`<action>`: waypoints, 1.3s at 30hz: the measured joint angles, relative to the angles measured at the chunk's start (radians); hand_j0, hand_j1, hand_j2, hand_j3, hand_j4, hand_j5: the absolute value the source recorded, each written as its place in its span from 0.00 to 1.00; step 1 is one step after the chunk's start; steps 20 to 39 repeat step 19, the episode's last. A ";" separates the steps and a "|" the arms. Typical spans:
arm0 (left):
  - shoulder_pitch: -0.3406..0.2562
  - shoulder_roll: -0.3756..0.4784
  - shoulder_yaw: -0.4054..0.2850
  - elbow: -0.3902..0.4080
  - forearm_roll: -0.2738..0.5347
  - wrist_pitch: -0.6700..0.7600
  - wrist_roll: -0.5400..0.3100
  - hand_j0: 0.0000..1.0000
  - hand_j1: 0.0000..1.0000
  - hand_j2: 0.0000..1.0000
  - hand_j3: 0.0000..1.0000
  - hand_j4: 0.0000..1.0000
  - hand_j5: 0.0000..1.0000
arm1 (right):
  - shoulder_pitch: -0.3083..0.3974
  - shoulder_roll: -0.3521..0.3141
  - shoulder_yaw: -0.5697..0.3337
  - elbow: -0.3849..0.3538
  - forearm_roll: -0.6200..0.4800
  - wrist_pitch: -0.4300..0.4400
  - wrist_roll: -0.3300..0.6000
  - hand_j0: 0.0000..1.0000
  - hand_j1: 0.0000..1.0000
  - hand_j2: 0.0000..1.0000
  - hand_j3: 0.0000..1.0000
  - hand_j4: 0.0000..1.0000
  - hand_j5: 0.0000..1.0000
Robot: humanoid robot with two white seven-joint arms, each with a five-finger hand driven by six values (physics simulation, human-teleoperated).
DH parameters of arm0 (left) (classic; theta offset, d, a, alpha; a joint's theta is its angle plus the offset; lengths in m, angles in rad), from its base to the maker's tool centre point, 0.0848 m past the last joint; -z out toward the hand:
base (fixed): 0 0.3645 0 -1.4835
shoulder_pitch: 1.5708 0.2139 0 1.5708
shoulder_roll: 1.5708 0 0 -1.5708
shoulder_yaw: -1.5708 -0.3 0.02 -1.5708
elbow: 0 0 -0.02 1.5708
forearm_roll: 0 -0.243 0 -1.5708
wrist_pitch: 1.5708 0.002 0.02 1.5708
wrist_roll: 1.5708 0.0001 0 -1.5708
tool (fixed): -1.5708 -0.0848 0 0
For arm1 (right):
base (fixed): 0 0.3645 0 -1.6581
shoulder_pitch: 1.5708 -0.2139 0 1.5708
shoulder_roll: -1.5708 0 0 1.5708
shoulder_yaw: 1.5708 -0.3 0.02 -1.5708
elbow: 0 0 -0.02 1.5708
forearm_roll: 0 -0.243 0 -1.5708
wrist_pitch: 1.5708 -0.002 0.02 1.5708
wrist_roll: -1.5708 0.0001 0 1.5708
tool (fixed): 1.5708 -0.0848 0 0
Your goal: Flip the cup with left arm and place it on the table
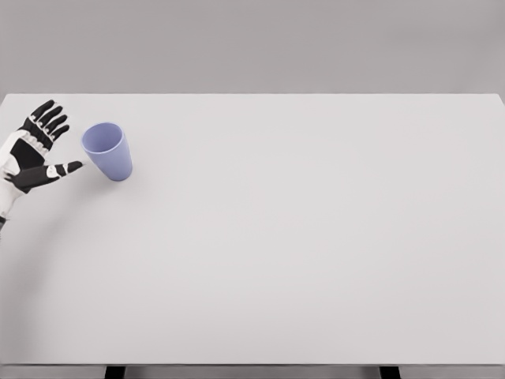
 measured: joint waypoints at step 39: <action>0.104 0.156 -0.010 -0.465 0.009 -0.001 0.000 1.00 1.00 1.00 1.00 1.00 1.00 | 0.000 0.000 0.000 0.000 0.000 0.000 0.000 1.00 1.00 1.00 1.00 1.00 1.00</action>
